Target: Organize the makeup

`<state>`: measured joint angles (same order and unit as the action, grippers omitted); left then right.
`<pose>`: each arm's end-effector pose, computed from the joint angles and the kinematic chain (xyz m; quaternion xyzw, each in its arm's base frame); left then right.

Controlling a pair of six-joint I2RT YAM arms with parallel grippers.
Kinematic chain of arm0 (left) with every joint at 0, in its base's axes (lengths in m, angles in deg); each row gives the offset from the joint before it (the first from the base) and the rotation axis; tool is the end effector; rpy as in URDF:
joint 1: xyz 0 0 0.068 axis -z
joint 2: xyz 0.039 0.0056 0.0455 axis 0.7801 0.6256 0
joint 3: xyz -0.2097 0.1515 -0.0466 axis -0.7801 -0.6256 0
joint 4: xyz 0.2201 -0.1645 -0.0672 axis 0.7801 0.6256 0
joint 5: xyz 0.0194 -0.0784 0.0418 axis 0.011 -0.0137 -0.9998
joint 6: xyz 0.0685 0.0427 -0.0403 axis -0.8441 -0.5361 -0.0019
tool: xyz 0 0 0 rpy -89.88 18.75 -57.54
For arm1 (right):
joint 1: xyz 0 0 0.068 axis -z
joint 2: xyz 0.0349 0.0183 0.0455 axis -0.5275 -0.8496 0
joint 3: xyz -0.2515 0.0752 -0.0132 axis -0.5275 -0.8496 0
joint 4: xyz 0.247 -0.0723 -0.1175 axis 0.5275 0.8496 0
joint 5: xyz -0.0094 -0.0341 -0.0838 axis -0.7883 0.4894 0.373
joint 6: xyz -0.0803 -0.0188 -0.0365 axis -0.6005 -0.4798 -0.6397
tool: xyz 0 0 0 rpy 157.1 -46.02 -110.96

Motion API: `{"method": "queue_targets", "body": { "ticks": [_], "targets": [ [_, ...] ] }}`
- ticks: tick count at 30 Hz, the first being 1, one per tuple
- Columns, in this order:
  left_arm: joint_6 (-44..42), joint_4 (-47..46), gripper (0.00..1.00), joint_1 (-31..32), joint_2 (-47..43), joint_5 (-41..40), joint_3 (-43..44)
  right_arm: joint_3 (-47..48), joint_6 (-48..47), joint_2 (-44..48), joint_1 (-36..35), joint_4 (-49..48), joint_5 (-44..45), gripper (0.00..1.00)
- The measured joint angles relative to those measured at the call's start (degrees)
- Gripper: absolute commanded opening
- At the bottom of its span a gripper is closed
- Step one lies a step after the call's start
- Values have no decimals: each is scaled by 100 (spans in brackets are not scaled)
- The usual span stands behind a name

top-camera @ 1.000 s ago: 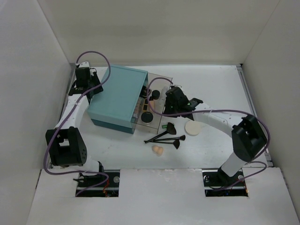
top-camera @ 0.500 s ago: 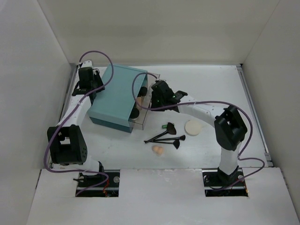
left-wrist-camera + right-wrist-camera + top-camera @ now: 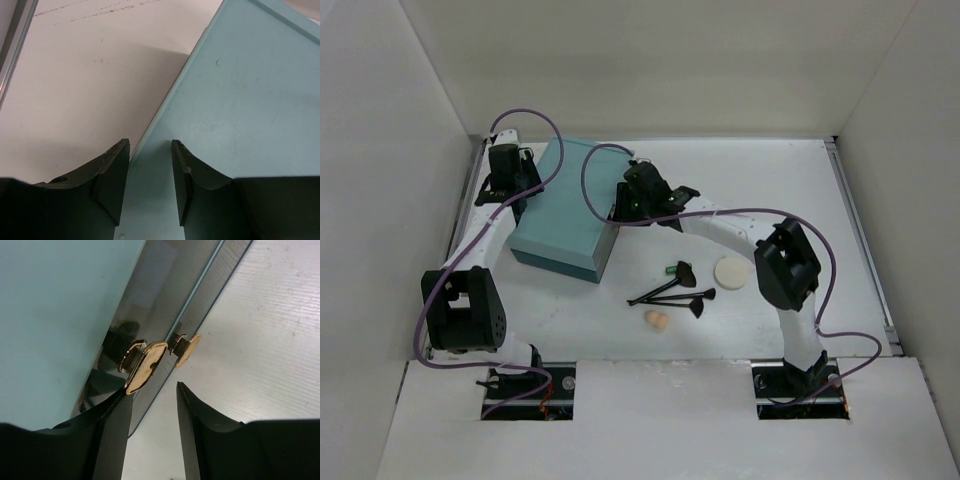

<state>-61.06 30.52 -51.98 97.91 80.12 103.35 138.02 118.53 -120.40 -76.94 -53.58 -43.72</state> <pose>0.4204 0.0102 0.2623 -0.0892 0.8340 -0.0142 0.5443 0.3737 0.3700 0.2010 -0.0546 0.9070 0.2576 0.3285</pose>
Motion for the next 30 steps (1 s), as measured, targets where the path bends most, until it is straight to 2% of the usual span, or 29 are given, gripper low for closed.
{"method": "queue_targets", "body": {
  "ticks": [5,9,16,23,30],
  "targets": [
    [-4,-2,34,0,0,-4,-2,-190,-17,52,55,-160,-111,53],
    [-7,-2,34,0,-2,-2,-2,-938,-42,232,162,-920,-356,59],
    [-13,-2,34,0,0,-2,-2,-2050,9,273,719,-2170,-1412,60],
    [-17,-2,34,0,0,-2,-2,-2142,330,157,1062,-3429,-2240,60],
    [-15,-2,34,0,0,0,-2,-2135,625,-295,1058,-3864,-2658,61]
  ]
}}
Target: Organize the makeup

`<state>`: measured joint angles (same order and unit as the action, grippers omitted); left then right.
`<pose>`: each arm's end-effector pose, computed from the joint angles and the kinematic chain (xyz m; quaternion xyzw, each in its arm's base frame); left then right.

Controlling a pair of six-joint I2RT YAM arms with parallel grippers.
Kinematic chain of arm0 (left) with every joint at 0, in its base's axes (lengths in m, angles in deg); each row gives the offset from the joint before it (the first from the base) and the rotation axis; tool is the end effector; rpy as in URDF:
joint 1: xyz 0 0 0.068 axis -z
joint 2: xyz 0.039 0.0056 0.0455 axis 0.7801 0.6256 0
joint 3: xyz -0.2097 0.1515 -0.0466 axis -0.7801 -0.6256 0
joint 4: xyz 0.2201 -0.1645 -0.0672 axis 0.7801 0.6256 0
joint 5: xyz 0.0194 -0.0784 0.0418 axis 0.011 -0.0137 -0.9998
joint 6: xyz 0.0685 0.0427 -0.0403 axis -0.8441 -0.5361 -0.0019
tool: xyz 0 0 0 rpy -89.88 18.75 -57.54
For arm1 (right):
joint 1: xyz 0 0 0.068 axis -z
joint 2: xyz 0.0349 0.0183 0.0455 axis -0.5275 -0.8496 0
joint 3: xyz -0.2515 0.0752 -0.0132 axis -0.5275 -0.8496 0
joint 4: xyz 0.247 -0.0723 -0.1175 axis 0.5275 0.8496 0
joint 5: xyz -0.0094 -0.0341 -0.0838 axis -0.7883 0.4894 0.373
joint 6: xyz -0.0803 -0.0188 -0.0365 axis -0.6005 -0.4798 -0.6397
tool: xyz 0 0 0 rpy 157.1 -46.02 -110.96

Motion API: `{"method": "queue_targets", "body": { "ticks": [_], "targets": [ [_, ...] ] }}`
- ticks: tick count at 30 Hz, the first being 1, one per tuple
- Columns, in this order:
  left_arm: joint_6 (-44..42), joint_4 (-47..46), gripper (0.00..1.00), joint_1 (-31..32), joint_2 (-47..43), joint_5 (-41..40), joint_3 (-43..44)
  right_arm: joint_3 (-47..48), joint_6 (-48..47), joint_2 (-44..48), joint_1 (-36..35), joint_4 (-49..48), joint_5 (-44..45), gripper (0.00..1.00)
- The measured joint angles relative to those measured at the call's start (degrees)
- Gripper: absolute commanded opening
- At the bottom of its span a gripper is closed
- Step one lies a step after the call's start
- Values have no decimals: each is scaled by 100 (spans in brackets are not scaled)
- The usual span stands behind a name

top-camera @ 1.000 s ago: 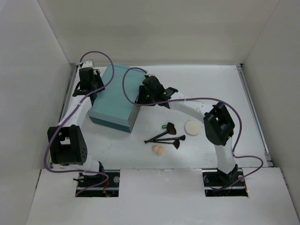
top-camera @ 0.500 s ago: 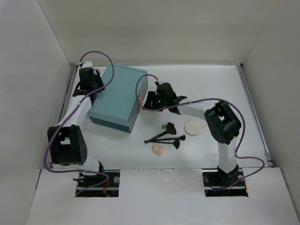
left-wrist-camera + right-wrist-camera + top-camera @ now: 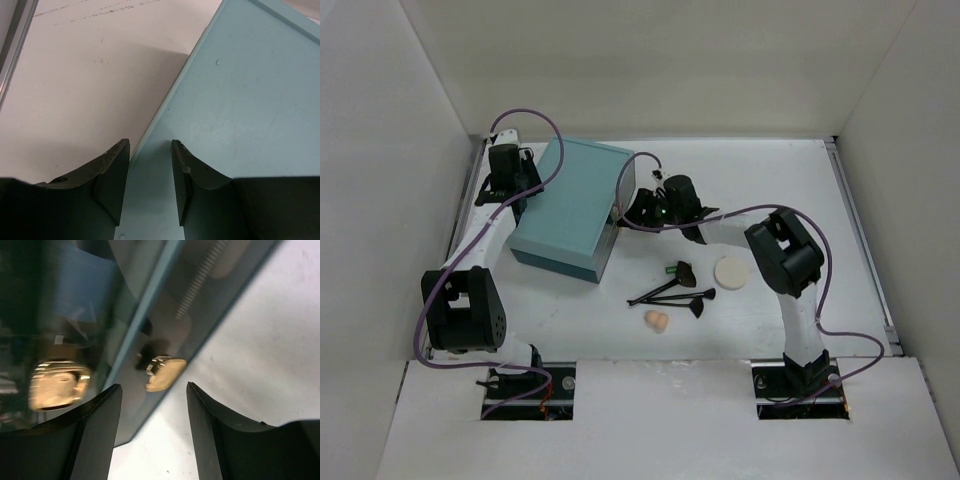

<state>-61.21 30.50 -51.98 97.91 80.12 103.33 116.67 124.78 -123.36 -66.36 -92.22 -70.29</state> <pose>0.4204 0.0102 0.2622 -0.0881 0.8341 -0.0135 0.5443 0.4042 0.3179 0.1212 -0.0457 0.8372 0.4605 0.2912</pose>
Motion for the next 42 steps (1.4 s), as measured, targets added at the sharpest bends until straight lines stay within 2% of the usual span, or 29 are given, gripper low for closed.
{"method": "queue_targets", "body": {
  "ticks": [12,20,25,31,36,42],
  "targets": [
    [0,2,33,0,0,-2,0,0,702,-450,39,-662,-369,58],
    [0,4,33,0,0,-2,0,33,1364,-828,170,-1276,-682,45],
    [0,4,32,0,0,-2,2,20,1823,-922,203,-1552,-885,27],
    [2,7,32,0,0,-9,2,-297,2162,-949,238,-2162,-857,22],
    [2,7,32,0,0,-13,2,-1023,2164,-503,361,-2347,-645,22],
    [4,9,32,0,-2,-20,2,-2157,1759,649,610,-1703,-116,24]
  ]
}}
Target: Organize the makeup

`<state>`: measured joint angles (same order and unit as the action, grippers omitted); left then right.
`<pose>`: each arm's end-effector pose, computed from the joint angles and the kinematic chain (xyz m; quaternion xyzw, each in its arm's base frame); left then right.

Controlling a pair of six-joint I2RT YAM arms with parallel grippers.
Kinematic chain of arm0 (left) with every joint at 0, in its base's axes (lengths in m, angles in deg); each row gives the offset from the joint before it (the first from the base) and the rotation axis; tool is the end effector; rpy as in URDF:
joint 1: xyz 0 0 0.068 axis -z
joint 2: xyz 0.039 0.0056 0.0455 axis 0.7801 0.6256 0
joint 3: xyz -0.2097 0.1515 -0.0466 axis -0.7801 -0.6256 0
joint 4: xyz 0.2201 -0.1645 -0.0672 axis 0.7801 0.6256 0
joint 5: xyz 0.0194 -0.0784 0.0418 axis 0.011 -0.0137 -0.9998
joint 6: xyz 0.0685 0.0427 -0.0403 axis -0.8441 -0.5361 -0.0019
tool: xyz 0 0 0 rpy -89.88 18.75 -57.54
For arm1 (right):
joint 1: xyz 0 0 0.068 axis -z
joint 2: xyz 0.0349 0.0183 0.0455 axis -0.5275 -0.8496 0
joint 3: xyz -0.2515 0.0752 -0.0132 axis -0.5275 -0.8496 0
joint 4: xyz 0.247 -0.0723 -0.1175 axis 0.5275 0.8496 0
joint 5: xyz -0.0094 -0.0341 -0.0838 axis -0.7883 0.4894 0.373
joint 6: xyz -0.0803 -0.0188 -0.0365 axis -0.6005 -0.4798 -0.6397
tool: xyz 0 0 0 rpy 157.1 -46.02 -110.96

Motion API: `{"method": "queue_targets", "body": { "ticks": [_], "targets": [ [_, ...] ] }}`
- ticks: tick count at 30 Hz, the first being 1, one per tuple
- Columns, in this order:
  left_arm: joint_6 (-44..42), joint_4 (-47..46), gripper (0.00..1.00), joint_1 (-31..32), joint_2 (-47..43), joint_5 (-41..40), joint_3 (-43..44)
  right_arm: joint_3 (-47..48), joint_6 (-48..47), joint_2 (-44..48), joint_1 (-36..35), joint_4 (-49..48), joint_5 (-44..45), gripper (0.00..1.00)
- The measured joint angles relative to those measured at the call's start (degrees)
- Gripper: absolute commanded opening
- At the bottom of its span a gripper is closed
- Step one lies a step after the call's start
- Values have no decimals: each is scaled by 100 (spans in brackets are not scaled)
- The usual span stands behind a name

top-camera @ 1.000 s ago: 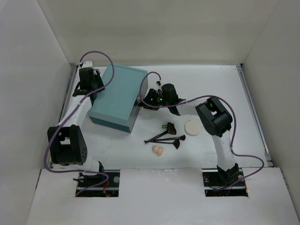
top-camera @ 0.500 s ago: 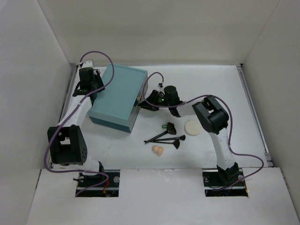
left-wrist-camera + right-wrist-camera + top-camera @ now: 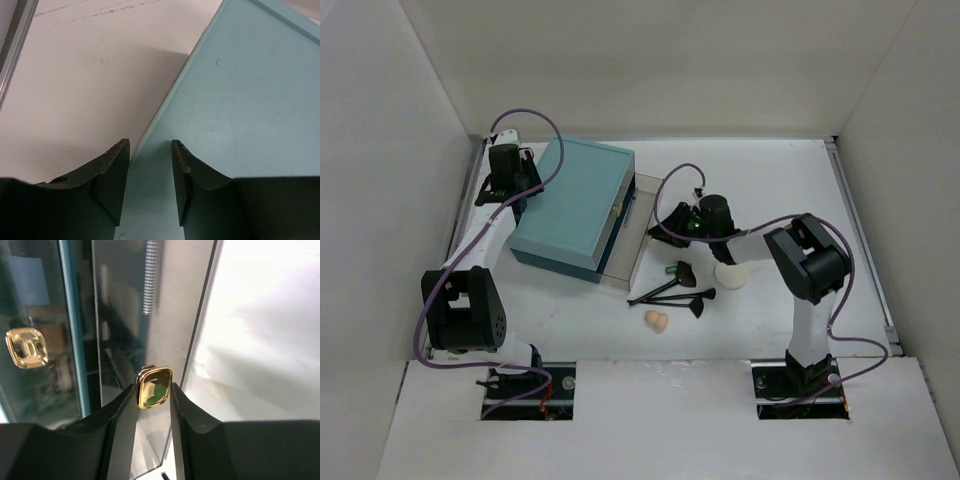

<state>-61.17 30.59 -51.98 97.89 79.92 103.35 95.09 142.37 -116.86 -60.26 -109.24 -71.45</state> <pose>0.4202 0.0105 0.2622 -0.0894 0.8342 -0.0121 0.5440 0.3735 0.2411 0.0836 0.1162 0.8209 0.5010 0.2483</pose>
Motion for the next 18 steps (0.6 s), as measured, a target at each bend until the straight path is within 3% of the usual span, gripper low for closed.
{"method": "queue_targets", "body": {
  "ticks": [8,12,14,18],
  "targets": [
    [24,2,32,4,-15,-92,-2,-833,-387,1178,136,879,654,26],
    [26,-11,32,33,-33,-162,-28,-970,-614,1567,184,1565,988,35],
    [26,-17,32,35,-55,-175,-48,-970,-756,1696,184,1853,1108,51],
    [20,42,35,46,-131,-205,-79,-970,-1084,2107,107,2444,1397,62]
  ]
}}
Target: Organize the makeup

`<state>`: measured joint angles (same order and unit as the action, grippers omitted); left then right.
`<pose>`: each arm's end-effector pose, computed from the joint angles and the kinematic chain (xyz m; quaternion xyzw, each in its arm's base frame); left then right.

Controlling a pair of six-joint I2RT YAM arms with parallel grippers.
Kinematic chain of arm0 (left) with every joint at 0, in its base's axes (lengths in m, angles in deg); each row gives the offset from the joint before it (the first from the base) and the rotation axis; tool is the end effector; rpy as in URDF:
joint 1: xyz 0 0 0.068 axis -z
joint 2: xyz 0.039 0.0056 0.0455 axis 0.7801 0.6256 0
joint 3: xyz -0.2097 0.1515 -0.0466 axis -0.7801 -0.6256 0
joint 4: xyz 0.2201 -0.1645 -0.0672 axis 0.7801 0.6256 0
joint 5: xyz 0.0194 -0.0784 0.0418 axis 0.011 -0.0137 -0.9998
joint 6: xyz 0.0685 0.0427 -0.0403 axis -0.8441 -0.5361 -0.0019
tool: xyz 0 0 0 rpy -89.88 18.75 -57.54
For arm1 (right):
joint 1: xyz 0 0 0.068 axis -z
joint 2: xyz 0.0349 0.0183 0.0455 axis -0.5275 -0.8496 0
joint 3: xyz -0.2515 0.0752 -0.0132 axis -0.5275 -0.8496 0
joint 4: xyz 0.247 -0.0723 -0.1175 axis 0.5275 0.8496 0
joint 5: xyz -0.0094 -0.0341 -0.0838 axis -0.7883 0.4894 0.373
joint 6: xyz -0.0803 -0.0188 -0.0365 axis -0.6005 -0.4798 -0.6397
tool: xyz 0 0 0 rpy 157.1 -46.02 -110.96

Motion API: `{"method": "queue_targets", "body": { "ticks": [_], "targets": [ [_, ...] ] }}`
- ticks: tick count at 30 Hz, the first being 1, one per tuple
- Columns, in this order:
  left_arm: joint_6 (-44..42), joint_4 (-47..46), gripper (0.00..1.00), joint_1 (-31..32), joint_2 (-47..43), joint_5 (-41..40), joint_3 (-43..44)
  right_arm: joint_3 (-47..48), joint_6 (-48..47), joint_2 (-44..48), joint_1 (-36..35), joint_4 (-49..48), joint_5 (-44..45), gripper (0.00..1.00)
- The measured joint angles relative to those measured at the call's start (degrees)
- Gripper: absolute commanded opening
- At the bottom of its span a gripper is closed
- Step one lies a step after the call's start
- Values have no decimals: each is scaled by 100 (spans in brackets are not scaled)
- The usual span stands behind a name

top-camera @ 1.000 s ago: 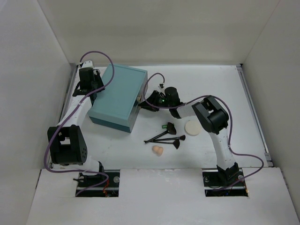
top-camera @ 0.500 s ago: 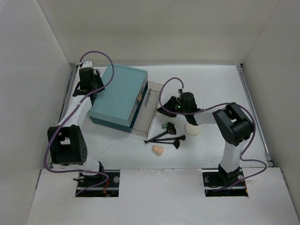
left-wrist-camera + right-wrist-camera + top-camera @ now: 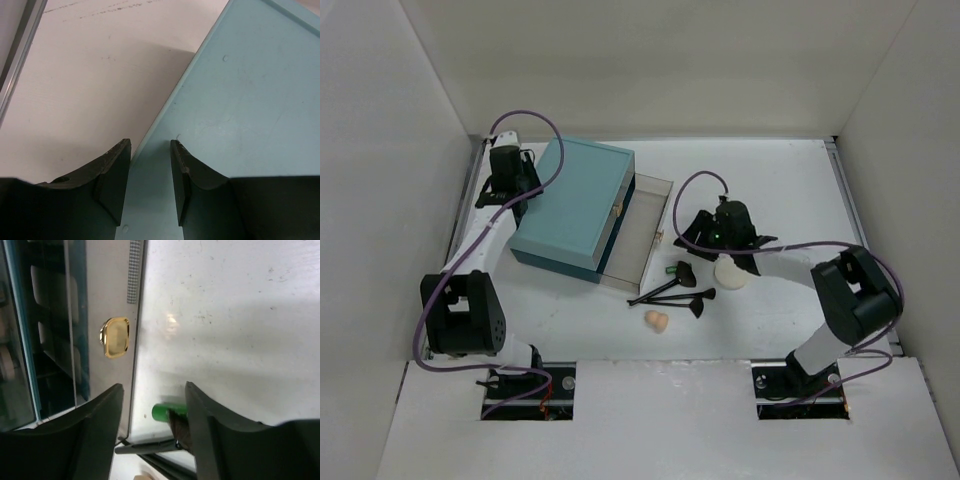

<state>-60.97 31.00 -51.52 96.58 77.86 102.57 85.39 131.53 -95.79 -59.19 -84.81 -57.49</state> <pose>0.4148 0.0100 0.2648 -0.0971 0.8324 -0.0003 0.5456 0.3273 0.1870 0.1134 0.1332 0.8837 0.3427 0.2897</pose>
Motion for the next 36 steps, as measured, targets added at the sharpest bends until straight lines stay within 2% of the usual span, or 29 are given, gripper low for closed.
{"method": "queue_targets", "body": {
  "ticks": [6,7,8,12,21,30,36],
  "targets": [
    [-33,422,46,81,-232,-105,-9,61,-404,940,-85,1187,863,92],
    [-31,518,56,101,-284,-114,-9,92,-466,1080,-83,1419,1069,96],
    [-22,619,70,127,-341,-118,-9,122,-505,1209,-79,1668,1292,100],
    [17,1038,100,264,-623,-162,-9,197,-586,1515,13,2518,2002,100],
    [50,1397,100,699,-1580,-413,-4,184,-632,1290,339,3440,2581,100],
    [83,1471,100,1729,-2277,-798,-11,417,-739,717,328,3818,2658,100],
    [87,1569,100,2103,-2500,-1220,-114,680,-776,487,291,4183,2680,100]
  ]
}}
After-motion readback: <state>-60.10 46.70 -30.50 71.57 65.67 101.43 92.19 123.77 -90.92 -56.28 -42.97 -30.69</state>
